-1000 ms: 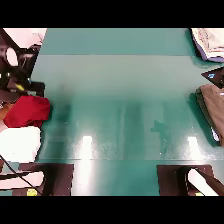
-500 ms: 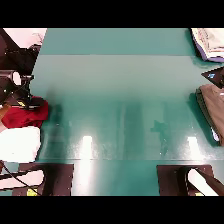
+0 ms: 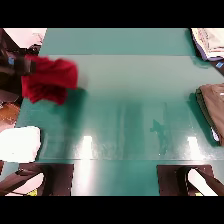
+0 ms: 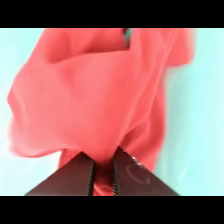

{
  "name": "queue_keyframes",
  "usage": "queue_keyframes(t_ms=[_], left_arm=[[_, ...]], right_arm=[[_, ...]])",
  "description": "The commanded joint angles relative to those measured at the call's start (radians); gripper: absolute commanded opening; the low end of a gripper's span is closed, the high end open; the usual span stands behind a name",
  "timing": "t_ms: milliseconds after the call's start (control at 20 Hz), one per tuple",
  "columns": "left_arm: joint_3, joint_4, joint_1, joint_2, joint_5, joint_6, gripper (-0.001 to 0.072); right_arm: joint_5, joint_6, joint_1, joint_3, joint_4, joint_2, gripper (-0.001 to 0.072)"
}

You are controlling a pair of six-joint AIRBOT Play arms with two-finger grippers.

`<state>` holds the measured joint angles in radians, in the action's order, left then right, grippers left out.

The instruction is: Fold the shirts.

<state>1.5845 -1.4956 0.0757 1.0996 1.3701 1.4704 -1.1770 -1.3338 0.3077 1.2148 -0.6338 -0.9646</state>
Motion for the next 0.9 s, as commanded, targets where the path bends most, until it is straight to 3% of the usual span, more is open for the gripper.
queue_keyframes(t_ms=[0, 300, 600, 650, 700, 750, 850], left_arm=[[0.188, 0.329, 0.165, -0.061, 0.041, -0.076, 0.0027], [0.226, 0.321, 0.371, 0.028, 0.065, -0.076, 0.0027], [0.226, 0.33, 0.46, 0.356, -0.027, -0.126, 0.0028], [0.226, 0.323, 0.46, 0.405, -0.041, -0.133, 0.0099], [0.226, 0.311, 0.454, 0.439, -0.037, -0.135, 0.0441], [0.226, 0.29, 0.436, 0.459, -0.017, -0.131, 0.0653], [0.227, 0.269, 0.371, 0.463, 0.063, -0.111, 0.0525]], right_arm=[[0.051, 0.001, 0.001, 0.109, 0.003, -0.017, 0.0018], [-0.042, 0.001, 0.0, 0.332, 0.004, -0.135, 0.0018], [-0.114, 0.001, -0.062, 0.365, 0.003, -0.21, 0.0018], [-0.113, 0.001, -0.076, 0.353, 0.003, -0.212, 0.0018], [-0.107, 0.001, -0.084, 0.337, 0.002, -0.212, 0.0018], [-0.106, 0.002, -0.092, 0.323, 0.002, -0.212, 0.0018], [-0.107, 0.012, -0.097, 0.301, 0.002, -0.212, 0.0018]])
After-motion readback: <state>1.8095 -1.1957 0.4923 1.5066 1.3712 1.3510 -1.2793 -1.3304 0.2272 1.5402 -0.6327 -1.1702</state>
